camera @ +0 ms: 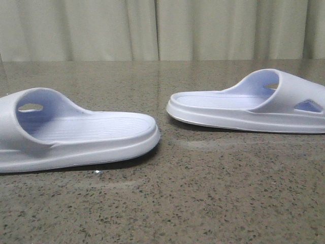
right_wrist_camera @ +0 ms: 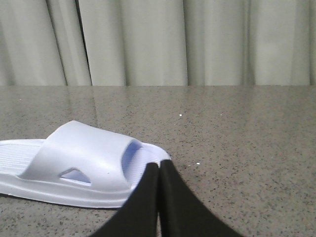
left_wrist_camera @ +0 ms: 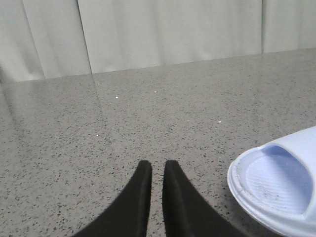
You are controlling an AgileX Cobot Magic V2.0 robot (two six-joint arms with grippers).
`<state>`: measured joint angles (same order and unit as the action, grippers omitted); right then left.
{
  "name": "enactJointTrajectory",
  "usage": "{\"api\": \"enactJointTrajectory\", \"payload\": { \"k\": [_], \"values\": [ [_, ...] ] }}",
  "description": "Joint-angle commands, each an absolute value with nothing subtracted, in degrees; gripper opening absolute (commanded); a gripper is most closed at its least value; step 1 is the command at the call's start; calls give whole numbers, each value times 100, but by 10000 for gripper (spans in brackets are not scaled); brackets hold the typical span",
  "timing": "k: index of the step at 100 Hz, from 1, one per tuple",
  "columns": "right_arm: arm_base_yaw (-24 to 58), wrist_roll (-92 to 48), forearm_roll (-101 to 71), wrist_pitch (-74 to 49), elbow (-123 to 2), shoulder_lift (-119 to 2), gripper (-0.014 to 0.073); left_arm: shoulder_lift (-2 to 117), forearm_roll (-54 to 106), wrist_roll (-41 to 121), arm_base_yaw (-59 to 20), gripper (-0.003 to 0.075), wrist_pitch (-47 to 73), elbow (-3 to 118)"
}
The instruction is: Insert blue slippers together front up
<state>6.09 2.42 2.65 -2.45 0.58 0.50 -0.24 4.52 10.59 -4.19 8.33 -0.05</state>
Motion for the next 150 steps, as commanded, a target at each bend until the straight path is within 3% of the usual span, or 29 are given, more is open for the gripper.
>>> {"api": "enactJointTrajectory", "payload": {
  "k": [1, 150],
  "values": [
    [573, 223, 268, 214, 180, 177, -107, -194, 507, 1009, -394, 16, 410, -68],
    [573, 223, 268, 353, 180, 177, -107, -194, 456, 1009, -394, 16, 317, -68]
  ]
}}
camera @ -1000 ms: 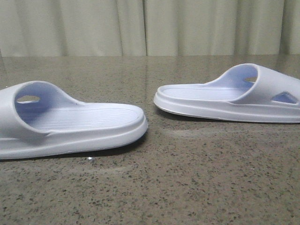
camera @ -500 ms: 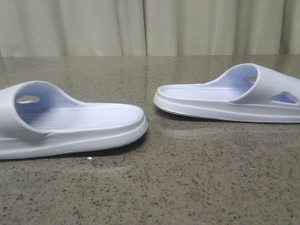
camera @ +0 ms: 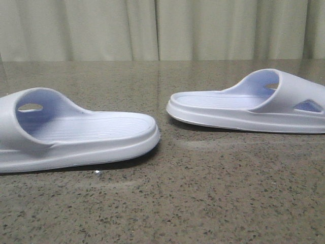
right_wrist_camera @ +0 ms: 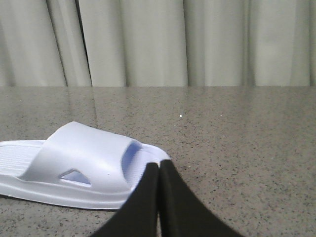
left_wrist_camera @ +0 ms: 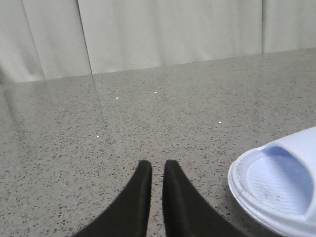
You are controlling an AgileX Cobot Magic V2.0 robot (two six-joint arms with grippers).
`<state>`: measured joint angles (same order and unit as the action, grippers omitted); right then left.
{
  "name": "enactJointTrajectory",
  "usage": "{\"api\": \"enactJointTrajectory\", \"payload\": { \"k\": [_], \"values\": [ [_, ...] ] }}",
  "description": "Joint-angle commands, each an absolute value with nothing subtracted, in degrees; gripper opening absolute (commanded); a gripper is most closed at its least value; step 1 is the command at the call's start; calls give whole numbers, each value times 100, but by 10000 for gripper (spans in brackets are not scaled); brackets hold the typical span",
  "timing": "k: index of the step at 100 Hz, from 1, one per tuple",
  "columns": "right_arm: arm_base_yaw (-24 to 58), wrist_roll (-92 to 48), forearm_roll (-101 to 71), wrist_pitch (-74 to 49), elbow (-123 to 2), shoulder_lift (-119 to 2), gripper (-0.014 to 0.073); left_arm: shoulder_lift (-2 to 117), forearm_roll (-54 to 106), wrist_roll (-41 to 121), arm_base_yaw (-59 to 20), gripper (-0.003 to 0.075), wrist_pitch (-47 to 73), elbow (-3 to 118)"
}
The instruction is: Insert blue slippers together front up
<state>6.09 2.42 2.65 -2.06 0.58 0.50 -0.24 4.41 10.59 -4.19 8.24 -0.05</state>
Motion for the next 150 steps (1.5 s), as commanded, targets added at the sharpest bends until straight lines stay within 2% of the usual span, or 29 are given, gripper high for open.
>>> {"api": "enactJointTrajectory", "payload": {
  "k": [1, 40, 62, 95, 128, 150],
  "values": [
    [573, 223, 268, 365, 180, 177, -107, -194, 456, 1009, -394, 16, 302, -68],
    [573, 223, 268, 522, 170, 177, -106, -194, 1485, 1009, -394, 16, -136, -68],
    [573, 223, 268, 393, -55, 177, -106, -194, 2910, 1009, -394, 15, -460, 37],
    [573, 223, 122, -590, -899, 78, -106, 149, 3194, 1009, -394, 15, 675, 1149],
    [573, 223, 0, -2004, -2651, -904, -106, 1613, 3533, 1009, -394, 15, 1902, 2677],
    [573, 223, -350, -2669, -3468, -1633, -106, 2369, 3858, 1009, -394, 18, 2252, 2921]
  ]
}}
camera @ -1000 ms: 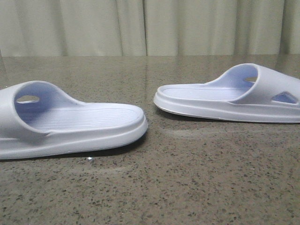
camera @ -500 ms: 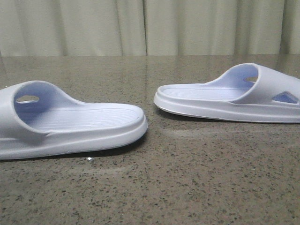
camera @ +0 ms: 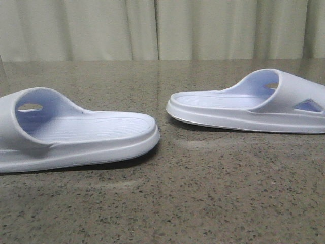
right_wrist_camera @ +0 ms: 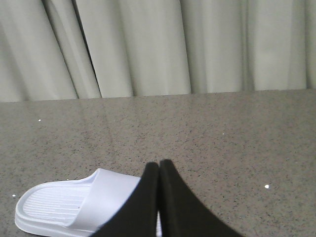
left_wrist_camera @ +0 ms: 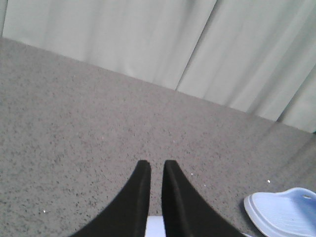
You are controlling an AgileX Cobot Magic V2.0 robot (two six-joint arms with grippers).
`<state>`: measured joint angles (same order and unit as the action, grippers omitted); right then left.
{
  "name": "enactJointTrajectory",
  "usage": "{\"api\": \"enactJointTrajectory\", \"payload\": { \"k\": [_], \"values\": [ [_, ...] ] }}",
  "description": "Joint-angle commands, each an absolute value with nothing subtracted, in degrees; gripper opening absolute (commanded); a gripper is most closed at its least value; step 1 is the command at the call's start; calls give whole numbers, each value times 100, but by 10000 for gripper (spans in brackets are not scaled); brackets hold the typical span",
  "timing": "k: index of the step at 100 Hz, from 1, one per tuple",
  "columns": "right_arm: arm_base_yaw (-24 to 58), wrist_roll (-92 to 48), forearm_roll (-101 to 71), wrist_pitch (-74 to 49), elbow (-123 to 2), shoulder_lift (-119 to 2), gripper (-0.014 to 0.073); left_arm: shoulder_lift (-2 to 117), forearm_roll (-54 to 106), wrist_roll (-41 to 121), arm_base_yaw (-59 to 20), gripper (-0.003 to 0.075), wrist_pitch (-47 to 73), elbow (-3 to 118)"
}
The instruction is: Insert blue slippers together front up
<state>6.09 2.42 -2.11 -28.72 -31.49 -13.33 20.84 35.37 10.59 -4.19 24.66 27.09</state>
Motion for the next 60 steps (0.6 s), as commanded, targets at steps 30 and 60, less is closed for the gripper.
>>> {"api": "enactJointTrajectory", "payload": {
  "k": [30, 60],
  "values": [
    [573, 223, -693, -2593, -3486, -1767, 182, 2575, 4319, 1009, -394, 297, 2257, 2921],
    [573, 223, -702, -2374, -3486, -1767, 433, 2575, 4826, 1009, -394, 538, 2297, 2910]
  ]
}}
